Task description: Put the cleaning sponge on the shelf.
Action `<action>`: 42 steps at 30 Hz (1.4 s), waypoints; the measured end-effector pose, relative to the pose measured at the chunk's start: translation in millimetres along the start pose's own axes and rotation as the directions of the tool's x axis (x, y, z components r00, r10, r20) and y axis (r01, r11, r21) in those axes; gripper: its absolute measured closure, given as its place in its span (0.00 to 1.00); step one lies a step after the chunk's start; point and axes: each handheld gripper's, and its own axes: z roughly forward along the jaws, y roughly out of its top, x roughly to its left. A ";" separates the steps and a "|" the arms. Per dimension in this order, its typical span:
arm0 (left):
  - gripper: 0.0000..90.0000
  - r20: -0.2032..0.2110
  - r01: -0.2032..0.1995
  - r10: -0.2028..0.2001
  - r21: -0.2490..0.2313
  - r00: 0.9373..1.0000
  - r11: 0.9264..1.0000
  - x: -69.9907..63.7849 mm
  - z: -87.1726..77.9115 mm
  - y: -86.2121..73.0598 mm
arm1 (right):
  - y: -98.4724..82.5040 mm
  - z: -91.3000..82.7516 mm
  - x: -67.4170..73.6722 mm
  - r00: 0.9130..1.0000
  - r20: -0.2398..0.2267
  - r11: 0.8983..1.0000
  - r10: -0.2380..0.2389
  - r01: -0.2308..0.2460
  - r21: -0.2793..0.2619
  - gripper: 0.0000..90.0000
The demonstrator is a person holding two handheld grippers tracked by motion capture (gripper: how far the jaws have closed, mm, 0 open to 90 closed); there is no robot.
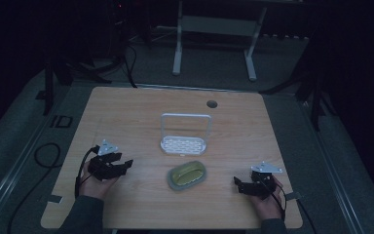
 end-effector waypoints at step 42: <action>0.56 0.135 -0.233 0.217 0.112 0.967 0.966 -52.9 19.1 70.5 | 0.0 0.1 0.1 1.000 0.000 1.000 0.001 -0.001 -0.001 0.15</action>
